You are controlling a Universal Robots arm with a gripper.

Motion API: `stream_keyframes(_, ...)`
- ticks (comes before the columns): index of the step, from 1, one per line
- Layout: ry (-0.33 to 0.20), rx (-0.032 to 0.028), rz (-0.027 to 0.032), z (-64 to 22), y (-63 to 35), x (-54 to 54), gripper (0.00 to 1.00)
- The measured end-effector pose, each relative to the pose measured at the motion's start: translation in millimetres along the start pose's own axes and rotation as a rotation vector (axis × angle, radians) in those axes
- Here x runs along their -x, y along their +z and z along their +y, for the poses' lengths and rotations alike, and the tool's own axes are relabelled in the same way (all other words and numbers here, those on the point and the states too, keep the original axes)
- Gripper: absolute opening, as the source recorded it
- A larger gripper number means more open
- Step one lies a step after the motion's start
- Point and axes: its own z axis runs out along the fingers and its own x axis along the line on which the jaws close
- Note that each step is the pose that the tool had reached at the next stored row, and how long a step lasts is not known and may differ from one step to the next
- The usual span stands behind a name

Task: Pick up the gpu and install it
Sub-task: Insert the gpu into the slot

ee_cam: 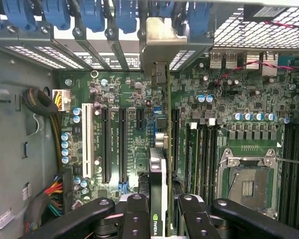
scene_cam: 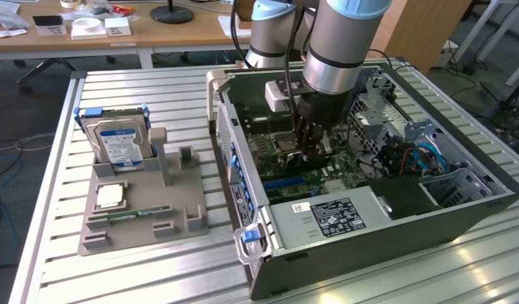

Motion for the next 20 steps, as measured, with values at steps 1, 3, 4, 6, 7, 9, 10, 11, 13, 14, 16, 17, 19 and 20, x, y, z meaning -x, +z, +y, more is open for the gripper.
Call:
stream_keyframes(1,0.0,0.0,0.0,0.5,0.0,0.0,0.27)
stream_keyframes(3,0.0,0.0,0.0001,1.6,0.1,0.0,0.27)
stream_keyframes(4,0.0,0.0,0.0001,2.0,0.2,0.0,0.27)
stream_keyframes(6,0.0,0.0,0.0,3.1,0.4,-0.1,0.27)
stream_keyframes(7,0.0,0.0,0.0,3.7,0.5,-0.1,0.27)
stream_keyframes(9,0.0,0.0,0.0,5.0,0.6,0.0,0.27)
stream_keyframes(10,0.0,0.0,0.0001,5.6,0.7,0.0,0.27)
stream_keyframes(11,0.0,0.0,0.0001,6.2,0.8,0.0,0.27)
stream_keyframes(13,0.0,0.0,0.0001,7.0,0.9,0.0,0.27)
stream_keyframes(14,0.0,0.0001,0.0003,7.1,1.2,-0.1,0.27)
stream_keyframes(16,0.0,0.0,0.0001,7.2,2.8,-0.1,0.27)
stream_keyframes(17,0.0,0.0001,0.0001,7.2,3.7,-0.1,0.27)
stream_keyframes(19,0.0,0.0,0.0001,7.4,5.4,-0.1,0.27)
stream_keyframes(20,0.0,0.0,0.0001,7.5,6.0,-0.1,0.27)
